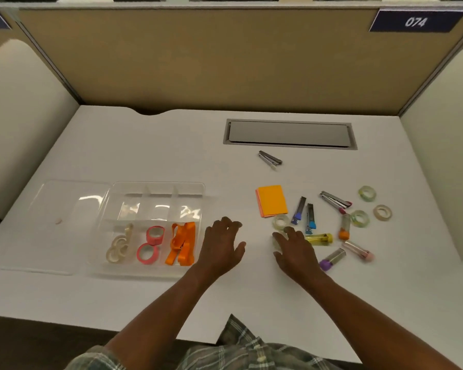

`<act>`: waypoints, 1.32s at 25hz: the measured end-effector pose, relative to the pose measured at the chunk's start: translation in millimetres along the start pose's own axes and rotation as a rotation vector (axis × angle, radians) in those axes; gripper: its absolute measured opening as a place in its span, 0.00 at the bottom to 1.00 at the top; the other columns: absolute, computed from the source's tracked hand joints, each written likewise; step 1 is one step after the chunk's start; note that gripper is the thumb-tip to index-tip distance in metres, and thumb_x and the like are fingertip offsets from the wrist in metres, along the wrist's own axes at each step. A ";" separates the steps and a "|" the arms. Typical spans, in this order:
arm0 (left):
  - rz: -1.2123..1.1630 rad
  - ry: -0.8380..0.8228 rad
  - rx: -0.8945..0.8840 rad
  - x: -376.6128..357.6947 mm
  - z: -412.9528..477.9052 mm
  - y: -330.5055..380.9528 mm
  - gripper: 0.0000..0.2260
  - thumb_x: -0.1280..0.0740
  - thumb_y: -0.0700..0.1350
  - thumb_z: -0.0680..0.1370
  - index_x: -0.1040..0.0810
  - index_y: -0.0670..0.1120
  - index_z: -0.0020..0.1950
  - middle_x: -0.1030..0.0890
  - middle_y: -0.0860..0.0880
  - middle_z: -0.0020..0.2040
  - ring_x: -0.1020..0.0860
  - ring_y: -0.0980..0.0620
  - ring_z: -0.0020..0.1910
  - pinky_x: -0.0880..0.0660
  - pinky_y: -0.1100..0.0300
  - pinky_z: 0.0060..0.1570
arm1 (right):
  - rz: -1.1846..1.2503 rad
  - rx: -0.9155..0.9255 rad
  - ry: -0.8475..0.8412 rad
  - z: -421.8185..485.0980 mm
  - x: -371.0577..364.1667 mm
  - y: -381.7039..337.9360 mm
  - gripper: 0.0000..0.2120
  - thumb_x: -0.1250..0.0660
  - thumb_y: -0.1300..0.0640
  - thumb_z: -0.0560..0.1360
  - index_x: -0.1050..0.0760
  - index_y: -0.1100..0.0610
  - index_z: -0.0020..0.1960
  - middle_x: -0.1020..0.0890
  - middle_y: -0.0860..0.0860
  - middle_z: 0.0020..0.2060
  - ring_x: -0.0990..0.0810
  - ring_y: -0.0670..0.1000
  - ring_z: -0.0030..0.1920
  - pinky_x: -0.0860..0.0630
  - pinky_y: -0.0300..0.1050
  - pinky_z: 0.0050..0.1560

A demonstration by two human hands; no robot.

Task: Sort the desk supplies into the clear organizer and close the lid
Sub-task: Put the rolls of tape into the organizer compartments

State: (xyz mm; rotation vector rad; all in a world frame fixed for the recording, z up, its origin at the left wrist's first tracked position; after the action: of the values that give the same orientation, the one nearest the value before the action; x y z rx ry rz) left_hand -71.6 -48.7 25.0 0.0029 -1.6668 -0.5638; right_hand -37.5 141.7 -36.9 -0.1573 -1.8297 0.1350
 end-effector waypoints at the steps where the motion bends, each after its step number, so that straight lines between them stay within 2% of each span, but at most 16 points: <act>1: 0.005 -0.026 -0.023 -9.3 1.9 13.7 0.22 0.33 0.55 0.76 0.27 0.48 0.68 0.25 0.46 0.62 0.26 0.47 0.58 0.30 0.53 0.56 | 0.009 0.004 -0.020 -2.6 -4.0 6.1 0.26 0.36 0.48 0.79 0.36 0.49 0.75 0.34 0.53 0.74 0.31 0.54 0.69 0.27 0.48 0.63; 8: 0.129 -0.174 -0.125 -68.3 25.7 78.3 0.26 0.35 0.56 0.77 0.32 0.48 0.72 0.29 0.44 0.68 0.28 0.45 0.62 0.29 0.52 0.58 | 0.085 0.030 -0.048 -20.0 -12.5 25.5 0.22 0.35 0.52 0.79 0.34 0.50 0.71 0.28 0.53 0.68 0.26 0.54 0.62 0.23 0.47 0.56; 13: 0.208 -0.261 -0.009 -101.6 49.7 85.5 0.32 0.36 0.55 0.78 0.43 0.50 0.78 0.35 0.40 0.71 0.29 0.42 0.63 0.29 0.49 0.61 | 0.225 0.027 -0.042 -31.9 -9.4 40.6 0.24 0.33 0.47 0.77 0.35 0.48 0.71 0.28 0.50 0.69 0.26 0.52 0.64 0.23 0.47 0.59; 15: 0.214 -0.277 0.031 -107.8 54.5 83.2 0.31 0.36 0.53 0.78 0.44 0.50 0.78 0.36 0.39 0.72 0.29 0.41 0.64 0.29 0.49 0.61 | 0.272 0.025 -0.026 -37.2 -5.2 45.9 0.25 0.32 0.45 0.76 0.34 0.47 0.71 0.26 0.49 0.68 0.26 0.51 0.64 0.23 0.47 0.58; 20: 0.155 -0.189 0.025 -107.8 52.3 78.1 0.21 0.33 0.49 0.77 0.30 0.46 0.68 0.30 0.42 0.66 0.26 0.45 0.58 0.26 0.54 0.55 | 0.452 -0.095 -0.006 -41.4 3.6 59.6 0.26 0.31 0.44 0.75 0.32 0.47 0.70 0.25 0.48 0.67 0.24 0.51 0.63 0.24 0.46 0.61; 25: 0.077 -0.159 0.004 -101.7 34.5 62.7 0.16 0.34 0.50 0.78 0.27 0.43 0.61 0.27 0.42 0.61 0.26 0.46 0.54 0.27 0.56 0.49 | 0.695 -0.280 -0.002 -30.8 5.5 58.1 0.20 0.31 0.50 0.77 0.27 0.52 0.68 0.21 0.51 0.63 0.21 0.51 0.59 0.22 0.49 0.61; 27: -0.056 -0.119 0.045 -84.6 28.8 50.8 0.15 0.33 0.50 0.77 0.26 0.43 0.59 0.26 0.43 0.57 0.26 0.48 0.51 0.29 0.60 0.45 | 0.829 -0.364 -0.008 -25.0 3.2 50.4 0.17 0.33 0.51 0.79 0.26 0.52 0.67 0.19 0.53 0.61 0.19 0.51 0.55 0.19 0.50 0.58; 29: -0.174 -0.049 0.060 -60.6 22.1 39.4 0.14 0.31 0.51 0.76 0.25 0.44 0.56 0.24 0.45 0.54 0.27 0.51 0.48 0.32 0.62 0.43 | 0.996 -0.417 -0.009 -19.2 4.0 34.3 0.14 0.35 0.52 0.80 0.25 0.51 0.65 0.19 0.53 0.60 0.19 0.48 0.49 0.17 0.44 0.50; 31: -0.278 0.032 0.069 -31.4 12.2 23.7 0.13 0.28 0.50 0.74 0.25 0.45 0.53 0.23 0.47 0.52 0.29 0.54 0.46 0.34 0.64 0.42 | 1.095 -0.390 -0.005 -9.9 10.7 5.6 0.11 0.36 0.51 0.81 0.26 0.49 0.63 0.19 0.53 0.58 0.19 0.47 0.47 0.18 0.40 0.44; 33: -0.367 0.113 0.077 0.4 0.8 4.2 0.13 0.27 0.50 0.73 0.26 0.46 0.52 0.24 0.48 0.50 0.28 0.53 0.45 0.33 0.64 0.41 | 1.115 -0.335 0.001 0.8 21.5 -29.4 0.12 0.35 0.46 0.79 0.26 0.47 0.61 0.17 0.51 0.55 0.17 0.48 0.44 0.20 0.39 0.39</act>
State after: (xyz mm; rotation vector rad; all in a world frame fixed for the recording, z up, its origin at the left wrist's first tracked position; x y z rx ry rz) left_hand -71.1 -44.9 26.9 0.3966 -1.5847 -0.7594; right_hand -45.0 116.6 -11.5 -1.3980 -1.5574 0.5954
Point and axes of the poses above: each hand's wrist, its own z-axis towards the middle knuckle, its own x-axis out of the back of the hand, y = z × x, the point moved 8 cm from there along z, towards the middle knuckle
